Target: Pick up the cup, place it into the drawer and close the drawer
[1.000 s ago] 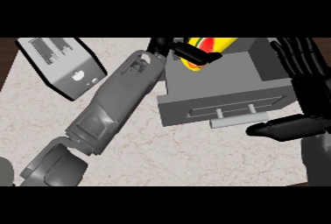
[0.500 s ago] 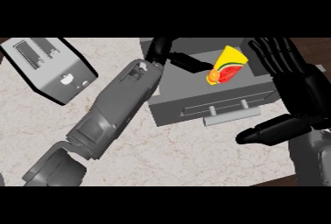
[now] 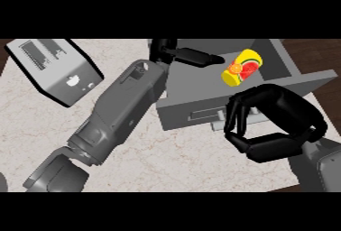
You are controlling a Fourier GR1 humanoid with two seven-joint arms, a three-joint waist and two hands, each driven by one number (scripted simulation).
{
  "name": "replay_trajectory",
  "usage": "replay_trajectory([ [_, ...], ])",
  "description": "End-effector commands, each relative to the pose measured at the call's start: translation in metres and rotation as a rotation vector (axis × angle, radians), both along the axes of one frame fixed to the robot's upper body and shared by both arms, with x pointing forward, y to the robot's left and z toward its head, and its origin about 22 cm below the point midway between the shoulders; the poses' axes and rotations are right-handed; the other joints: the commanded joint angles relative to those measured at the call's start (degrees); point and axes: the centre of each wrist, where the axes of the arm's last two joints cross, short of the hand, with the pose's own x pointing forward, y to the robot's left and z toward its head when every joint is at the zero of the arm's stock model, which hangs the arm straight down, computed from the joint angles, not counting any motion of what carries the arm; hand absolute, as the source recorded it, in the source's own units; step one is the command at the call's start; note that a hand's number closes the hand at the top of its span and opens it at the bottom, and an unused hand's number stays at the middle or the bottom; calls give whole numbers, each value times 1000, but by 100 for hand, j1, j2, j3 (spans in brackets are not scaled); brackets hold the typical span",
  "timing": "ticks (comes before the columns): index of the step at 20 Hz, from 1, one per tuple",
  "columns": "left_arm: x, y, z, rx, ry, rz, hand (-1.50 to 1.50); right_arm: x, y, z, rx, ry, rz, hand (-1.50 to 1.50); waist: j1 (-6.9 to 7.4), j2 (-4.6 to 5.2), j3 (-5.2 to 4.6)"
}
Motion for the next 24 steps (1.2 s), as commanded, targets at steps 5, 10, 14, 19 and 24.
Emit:
replay_trajectory([
  [5, 2, -2, 7, -74, -6, 83, -150, -15, -17, -21, -407, 48, -25, -150, 433, -130, 9],
  [10, -2, 9, -17, -123, -10, 57, -150, -17, -4, -39, -583, -60, -161, -150, 788, -163, 8],
  [14, -2, 10, -15, -164, -17, 51, -150, -6, -11, -99, -679, -9, -204, -150, 1068, -182, 12],
  [19, -3, 37, -30, -195, -18, 47, -150, 17, -4, -141, -801, 31, -152, -150, 1313, -198, 11],
  [24, -7, 67, -42, -222, -16, 64, -150, 54, -9, -165, -821, 69, -236, 150, 1477, -186, 16],
])
